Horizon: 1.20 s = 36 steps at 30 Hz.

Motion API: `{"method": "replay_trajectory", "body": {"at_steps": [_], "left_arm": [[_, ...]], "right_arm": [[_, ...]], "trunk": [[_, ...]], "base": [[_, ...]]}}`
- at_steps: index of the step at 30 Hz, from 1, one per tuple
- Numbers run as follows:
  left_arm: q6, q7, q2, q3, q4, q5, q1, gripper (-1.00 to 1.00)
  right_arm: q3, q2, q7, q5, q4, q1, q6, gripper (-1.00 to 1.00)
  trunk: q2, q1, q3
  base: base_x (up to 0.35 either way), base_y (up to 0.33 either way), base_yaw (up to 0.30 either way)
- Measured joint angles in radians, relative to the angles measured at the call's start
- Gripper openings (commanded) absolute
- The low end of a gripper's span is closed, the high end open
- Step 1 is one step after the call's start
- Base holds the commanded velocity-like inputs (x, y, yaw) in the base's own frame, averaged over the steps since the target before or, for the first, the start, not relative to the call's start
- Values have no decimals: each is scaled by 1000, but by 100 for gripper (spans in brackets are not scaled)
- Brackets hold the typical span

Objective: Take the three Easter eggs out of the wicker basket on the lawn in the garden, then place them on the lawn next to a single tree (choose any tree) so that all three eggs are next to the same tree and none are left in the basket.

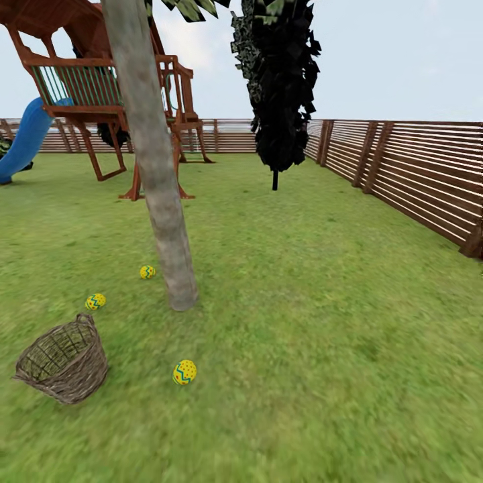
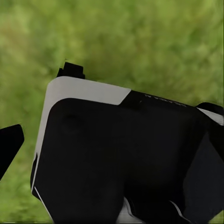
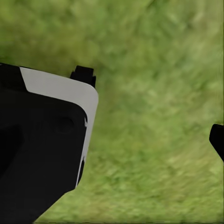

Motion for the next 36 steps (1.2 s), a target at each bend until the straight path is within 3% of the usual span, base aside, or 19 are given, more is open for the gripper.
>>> {"method": "replay_trajectory", "body": {"at_steps": [9, 15, 36], "left_arm": [[0, 0, -5, 0, -1, 0, 4, 100], [-3, 0, -5, 0, -1, 0, 6, 100], [-2, -3, -5, 0, -2, 0, 6, 100]], "right_arm": [[0, 7, 0, 0, 0, 0, -1, 100], [0, 11, 1, 0, 0, 0, -1, 100], [0, 15, -2, 0, 0, 8, -2, 100]], "trunk": [[63, -35, 14], [105, -58, 23], [105, -58, -12]], "base": [[-337, -23, -89], [-61, -7, -39], [-1, 0, -26]]}}
